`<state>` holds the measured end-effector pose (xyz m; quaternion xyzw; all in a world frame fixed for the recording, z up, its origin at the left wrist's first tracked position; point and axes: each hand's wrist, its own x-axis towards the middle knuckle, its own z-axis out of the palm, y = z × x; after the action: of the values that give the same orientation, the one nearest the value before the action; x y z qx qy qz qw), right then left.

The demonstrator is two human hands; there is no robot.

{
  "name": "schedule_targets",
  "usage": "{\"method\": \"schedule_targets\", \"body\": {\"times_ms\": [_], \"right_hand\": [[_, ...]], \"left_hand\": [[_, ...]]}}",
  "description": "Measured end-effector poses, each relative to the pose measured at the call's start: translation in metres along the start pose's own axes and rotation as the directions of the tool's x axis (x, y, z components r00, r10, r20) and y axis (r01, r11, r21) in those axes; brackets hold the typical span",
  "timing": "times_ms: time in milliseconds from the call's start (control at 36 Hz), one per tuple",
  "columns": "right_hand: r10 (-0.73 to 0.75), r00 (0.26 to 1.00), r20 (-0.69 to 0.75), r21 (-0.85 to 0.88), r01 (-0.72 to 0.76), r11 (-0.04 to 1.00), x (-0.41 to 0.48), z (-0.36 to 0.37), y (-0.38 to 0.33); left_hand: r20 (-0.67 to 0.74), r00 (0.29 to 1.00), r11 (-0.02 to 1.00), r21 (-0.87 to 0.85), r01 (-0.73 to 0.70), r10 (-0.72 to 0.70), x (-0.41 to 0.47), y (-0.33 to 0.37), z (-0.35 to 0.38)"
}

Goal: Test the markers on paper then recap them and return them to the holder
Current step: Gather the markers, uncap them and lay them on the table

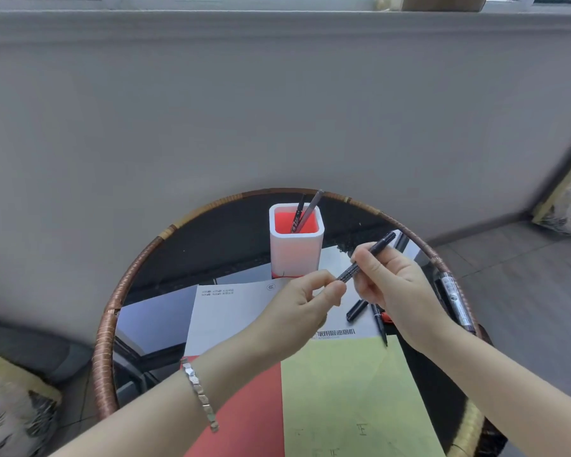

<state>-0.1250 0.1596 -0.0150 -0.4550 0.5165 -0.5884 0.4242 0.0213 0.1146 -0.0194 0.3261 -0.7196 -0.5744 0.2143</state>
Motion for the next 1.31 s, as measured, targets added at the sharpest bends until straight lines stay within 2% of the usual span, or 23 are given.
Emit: {"method": "schedule_targets", "body": {"times_ms": [111,194,306,472,583,639,722,778,889,944,1000,1056,1167,1306], "right_hand": [[-0.028,0.995,-0.096,-0.053,0.023,0.998,0.002,0.004,0.004],[-0.132,0.971,-0.201,-0.036,0.127,0.991,0.0,0.006,0.004],[-0.201,0.953,-0.227,-0.025,0.2,0.979,-0.004,0.011,0.004],[-0.169,0.937,-0.307,0.065,0.198,0.978,-0.006,0.016,0.004],[-0.083,0.953,-0.293,0.071,0.109,0.992,0.005,0.015,0.009],[-0.023,0.961,-0.275,0.014,0.028,1.0,0.02,0.01,0.015],[0.079,0.94,-0.33,-0.049,-0.101,0.994,0.052,-0.007,0.028],[0.122,0.931,-0.343,-0.12,-0.173,0.978,0.072,-0.019,0.035],[0.148,0.946,-0.289,-0.414,-0.263,0.872,0.093,-0.03,0.052],[0.141,0.96,-0.242,-0.596,-0.262,0.759,0.095,-0.028,0.06],[0.141,0.971,-0.195,-0.696,-0.238,0.678,0.095,-0.025,0.063],[0.14,0.975,-0.174,-0.743,-0.223,0.631,0.094,-0.024,0.065],[0.118,0.968,-0.221,-0.748,-0.246,0.617,0.09,-0.028,0.064],[0.089,0.972,-0.217,-0.771,-0.226,0.595,0.082,-0.044,0.056]], "left_hand": [[-0.037,0.999,1.0,-0.007,0.014,-0.014,-0.002,-0.005,0.0],[-0.05,0.998,0.999,-0.046,0.024,-0.026,-0.005,-0.008,0.002],[-0.059,0.998,0.996,-0.09,0.011,-0.016,-0.008,-0.008,0.001],[-0.103,0.994,0.997,-0.066,-0.043,0.037,-0.008,-0.014,0.003],[-0.132,0.991,1.0,0.01,-0.008,0.009,0.0,-0.015,0.007],[-0.154,0.986,0.995,0.072,0.074,-0.062,0.008,-0.016,0.008],[-0.195,0.952,0.956,0.129,0.265,-0.238,0.019,-0.02,0.007],[-0.224,0.928,0.929,0.154,0.335,-0.298,0.02,-0.026,0.006],[-0.283,0.93,0.829,0.441,0.342,-0.233,0.016,-0.043,0.002],[-0.295,0.927,0.814,0.464,0.349,-0.229,0.016,-0.047,0.001],[-0.322,0.92,0.843,0.411,0.348,-0.223,0.018,-0.045,0.001],[-0.34,0.918,0.871,0.365,0.328,-0.203,0.024,-0.044,0.002],[-0.339,0.926,0.864,0.404,0.301,-0.164,0.042,-0.043,0.012],[-0.307,0.945,0.777,0.565,0.278,-0.115,0.072,-0.043,0.028]]}}
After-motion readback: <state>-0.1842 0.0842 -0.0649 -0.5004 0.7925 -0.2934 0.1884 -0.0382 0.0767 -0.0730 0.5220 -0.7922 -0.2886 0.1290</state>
